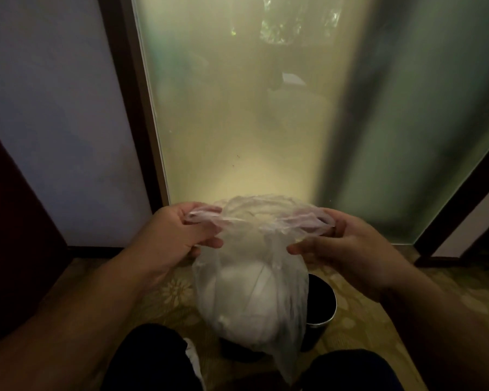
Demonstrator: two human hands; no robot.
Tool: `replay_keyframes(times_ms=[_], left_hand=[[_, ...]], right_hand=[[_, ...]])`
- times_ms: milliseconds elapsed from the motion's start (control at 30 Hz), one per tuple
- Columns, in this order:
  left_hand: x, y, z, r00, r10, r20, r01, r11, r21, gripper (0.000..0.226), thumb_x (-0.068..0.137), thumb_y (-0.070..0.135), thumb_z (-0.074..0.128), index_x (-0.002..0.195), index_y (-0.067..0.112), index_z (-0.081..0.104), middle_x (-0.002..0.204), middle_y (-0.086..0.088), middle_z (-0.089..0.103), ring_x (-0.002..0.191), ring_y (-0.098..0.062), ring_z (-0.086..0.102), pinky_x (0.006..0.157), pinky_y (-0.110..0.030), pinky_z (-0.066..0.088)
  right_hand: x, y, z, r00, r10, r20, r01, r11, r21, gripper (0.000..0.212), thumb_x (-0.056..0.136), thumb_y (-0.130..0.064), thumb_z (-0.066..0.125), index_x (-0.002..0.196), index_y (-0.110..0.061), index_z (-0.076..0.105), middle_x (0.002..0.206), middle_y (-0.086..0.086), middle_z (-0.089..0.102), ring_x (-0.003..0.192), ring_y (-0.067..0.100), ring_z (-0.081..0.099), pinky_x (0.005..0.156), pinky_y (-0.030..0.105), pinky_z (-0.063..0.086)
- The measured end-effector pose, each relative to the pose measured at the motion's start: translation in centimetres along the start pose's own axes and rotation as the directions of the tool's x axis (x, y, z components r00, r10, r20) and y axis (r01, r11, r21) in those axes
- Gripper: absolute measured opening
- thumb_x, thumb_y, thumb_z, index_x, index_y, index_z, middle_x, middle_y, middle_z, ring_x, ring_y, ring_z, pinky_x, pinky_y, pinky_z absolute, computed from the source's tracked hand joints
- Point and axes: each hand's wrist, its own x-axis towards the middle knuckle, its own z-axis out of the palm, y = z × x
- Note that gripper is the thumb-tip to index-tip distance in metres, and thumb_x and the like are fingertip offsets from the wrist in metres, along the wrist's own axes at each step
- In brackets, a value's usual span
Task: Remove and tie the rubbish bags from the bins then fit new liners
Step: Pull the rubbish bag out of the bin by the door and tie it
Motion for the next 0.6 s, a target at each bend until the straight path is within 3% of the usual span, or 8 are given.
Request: replay_keyframes(times_ms=[67, 167, 233, 300, 367, 433, 500, 600], left_hand=[[-0.1, 0.3, 0.4, 0.994, 0.073, -0.079, -0.064, 0.991, 0.114, 0.021, 0.078, 0.029, 0.076, 0.097, 0.022, 0.07, 0.086, -0.001, 0.077, 0.068, -0.013, 0.073, 0.048, -0.021, 0.048], [-0.3, 0.7, 0.8, 0.983, 0.138, -0.121, -0.105, 0.962, 0.251, 0.033, 0.071, 0.042, 0.077, 0.092, 0.018, 0.068, 0.076, 0.003, 0.075, 0.062, -0.013, 0.071, 0.055, -0.031, 0.056], [-0.1, 0.6, 0.9, 0.973, 0.177, -0.146, -0.125, 0.943, 0.31, 0.038, 0.069, 0.047, 0.076, 0.088, 0.015, 0.067, 0.071, 0.0, 0.074, 0.057, -0.01, 0.069, 0.056, -0.028, 0.056], [0.3, 0.3, 0.8, 0.961, 0.218, -0.172, -0.138, 0.911, 0.388, 0.034, 0.072, 0.047, 0.078, 0.083, 0.017, 0.065, 0.07, 0.0, 0.071, 0.055, -0.007, 0.065, 0.051, -0.02, 0.051], [0.7, -0.1, 0.7, 0.95, 0.271, -0.157, -0.169, 0.865, 0.473, 0.026, 0.075, 0.045, 0.079, 0.078, 0.026, 0.061, 0.081, 0.003, 0.066, 0.069, -0.009, 0.062, 0.055, -0.018, 0.047], [1.0, -0.4, 0.9, 0.924, 0.367, -0.107, -0.247, 0.788, 0.564, 0.025, 0.075, 0.045, 0.079, 0.075, 0.034, 0.056, 0.096, 0.006, 0.054, 0.085, -0.01, 0.051, 0.068, -0.011, 0.039], [1.1, -0.4, 1.0, 0.882, 0.467, -0.06, -0.337, 0.715, 0.612, 0.027, 0.075, 0.044, 0.078, 0.074, 0.034, 0.053, 0.097, 0.007, 0.049, 0.087, -0.009, 0.045, 0.07, -0.005, 0.033], [0.9, -0.5, 1.2, 0.868, 0.494, -0.043, -0.375, 0.711, 0.595, 0.028, 0.08, 0.044, 0.074, 0.07, 0.028, 0.052, 0.081, 0.004, 0.055, 0.072, -0.011, 0.052, 0.062, -0.02, 0.042]], right_hand=[[0.2, -0.5, 1.0, 0.982, -0.056, -0.181, 0.028, 0.988, -0.152, 0.03, 0.078, 0.006, 0.074, 0.105, -0.008, 0.071, 0.096, 0.013, 0.077, 0.087, 0.033, 0.075, 0.069, 0.04, 0.063], [0.4, -0.8, 1.9, 0.946, -0.098, -0.309, 0.035, 0.979, -0.201, 0.014, 0.082, -0.002, 0.075, 0.092, -0.01, 0.07, 0.082, 0.01, 0.077, 0.073, 0.026, 0.076, 0.05, 0.028, 0.055], [0.5, -1.1, 2.4, 0.929, -0.149, -0.34, 0.051, 0.959, -0.28, 0.01, 0.083, -0.012, 0.078, 0.088, -0.013, 0.07, 0.077, 0.007, 0.077, 0.067, 0.022, 0.075, 0.054, 0.034, 0.059], [0.6, -1.4, 2.7, 0.91, -0.217, -0.352, 0.056, 0.908, -0.415, 0.012, 0.082, -0.022, 0.079, 0.082, -0.017, 0.068, 0.072, 0.001, 0.075, 0.059, 0.015, 0.072, 0.053, 0.029, 0.058], [0.9, -1.1, 2.5, 0.885, -0.27, -0.379, 0.022, 0.838, -0.545, 0.019, 0.082, -0.034, 0.078, 0.075, -0.021, 0.065, 0.067, 0.001, 0.071, 0.058, 0.012, 0.066, 0.051, 0.024, 0.051], [1.3, -0.6, 2.0, 0.863, -0.334, -0.38, -0.004, 0.746, -0.666, 0.026, 0.081, -0.044, 0.076, 0.071, -0.026, 0.06, 0.078, -0.005, 0.064, 0.068, 0.009, 0.058, 0.057, 0.02, 0.041], [1.5, -0.3, 1.8, 0.852, -0.39, -0.349, 0.007, 0.675, -0.738, 0.024, 0.081, -0.049, 0.074, 0.079, -0.03, 0.06, 0.091, -0.008, 0.054, 0.079, 0.006, 0.05, 0.064, 0.016, 0.037], [1.7, 0.0, 1.8, 0.879, -0.376, -0.292, -0.043, 0.549, -0.835, 0.034, 0.089, -0.053, 0.063, 0.096, -0.019, 0.064, 0.088, -0.003, 0.06, 0.077, 0.015, 0.056, 0.062, 0.025, 0.042]])
